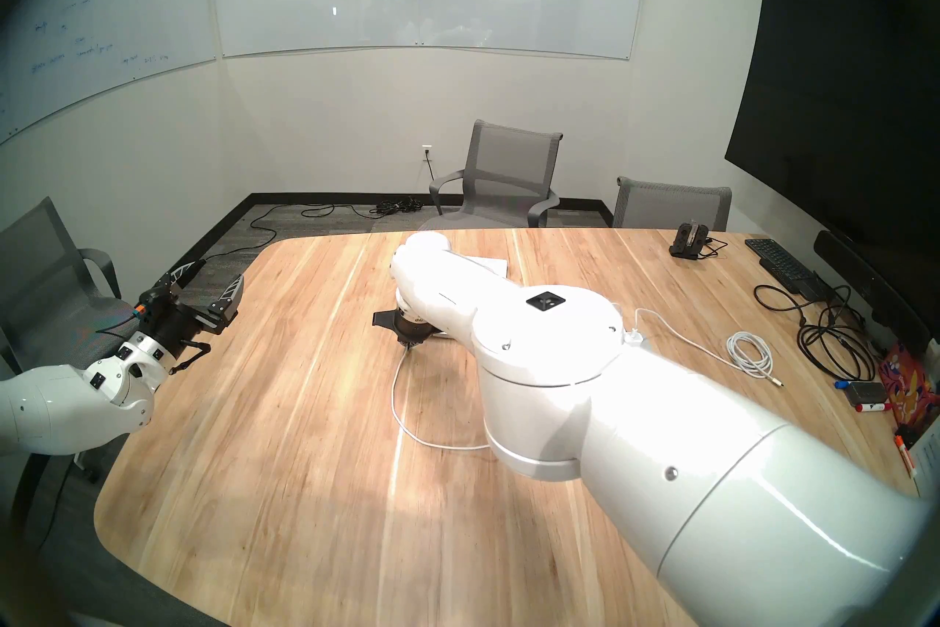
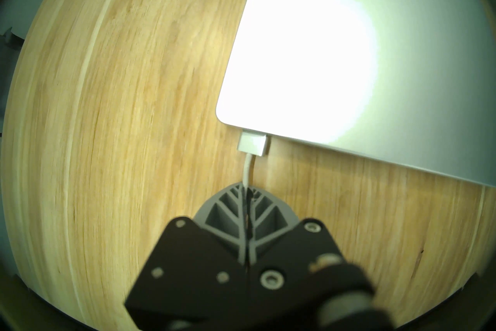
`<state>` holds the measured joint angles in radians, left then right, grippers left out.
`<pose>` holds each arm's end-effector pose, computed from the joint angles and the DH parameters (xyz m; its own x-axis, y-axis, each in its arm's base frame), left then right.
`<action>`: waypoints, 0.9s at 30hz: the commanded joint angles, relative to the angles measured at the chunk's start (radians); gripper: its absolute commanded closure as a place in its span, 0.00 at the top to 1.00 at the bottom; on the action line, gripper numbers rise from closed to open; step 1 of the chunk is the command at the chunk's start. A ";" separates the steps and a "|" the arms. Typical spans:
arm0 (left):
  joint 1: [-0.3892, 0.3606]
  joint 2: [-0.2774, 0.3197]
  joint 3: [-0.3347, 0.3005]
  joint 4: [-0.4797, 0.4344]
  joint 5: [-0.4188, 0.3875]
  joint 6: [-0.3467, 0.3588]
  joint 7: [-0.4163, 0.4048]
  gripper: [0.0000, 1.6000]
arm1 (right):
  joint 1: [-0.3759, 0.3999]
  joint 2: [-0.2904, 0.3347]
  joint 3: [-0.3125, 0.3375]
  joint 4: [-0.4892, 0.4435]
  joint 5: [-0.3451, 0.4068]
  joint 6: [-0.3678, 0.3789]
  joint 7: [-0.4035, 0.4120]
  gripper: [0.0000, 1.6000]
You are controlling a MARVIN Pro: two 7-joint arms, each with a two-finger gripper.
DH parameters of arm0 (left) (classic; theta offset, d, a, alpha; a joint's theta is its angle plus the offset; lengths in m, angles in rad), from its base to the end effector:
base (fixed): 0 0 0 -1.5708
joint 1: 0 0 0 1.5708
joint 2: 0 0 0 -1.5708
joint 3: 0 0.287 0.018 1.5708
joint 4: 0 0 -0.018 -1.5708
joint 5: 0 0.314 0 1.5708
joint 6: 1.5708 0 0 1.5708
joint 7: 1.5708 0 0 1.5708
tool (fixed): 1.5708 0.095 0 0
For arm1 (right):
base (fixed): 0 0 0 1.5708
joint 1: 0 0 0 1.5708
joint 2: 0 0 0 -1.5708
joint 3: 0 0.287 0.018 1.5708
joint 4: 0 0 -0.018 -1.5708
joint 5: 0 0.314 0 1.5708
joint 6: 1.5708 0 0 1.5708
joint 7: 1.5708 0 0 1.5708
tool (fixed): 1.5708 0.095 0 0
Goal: Plug the charging cable into the port of a MacBook
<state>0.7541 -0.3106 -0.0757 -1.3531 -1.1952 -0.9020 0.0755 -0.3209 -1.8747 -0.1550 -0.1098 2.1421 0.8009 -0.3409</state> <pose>0.4110 0.2326 -0.2482 -0.2570 -0.1410 0.9561 -0.2136 -0.9566 -0.1985 0.5642 0.2342 -0.2697 0.9376 0.0336 0.3460 0.1100 -0.9729 -0.2036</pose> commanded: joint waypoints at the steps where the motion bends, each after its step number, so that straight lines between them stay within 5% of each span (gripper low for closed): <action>1: -0.015 0.001 -0.013 -0.002 0.001 -0.007 0.001 1.00 | 0.019 0.015 0.000 0.004 -0.003 -0.018 0.004 0.00; 27: -0.015 0.001 -0.013 -0.002 0.001 -0.006 0.001 1.00 | 0.002 -0.005 0.012 -0.004 -0.011 -0.045 0.012 0.00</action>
<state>0.7541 -0.3106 -0.0757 -1.3531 -1.1952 -0.9020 0.0754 -0.3301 -1.8684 -0.1567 -0.1123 2.1184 0.7716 -0.3308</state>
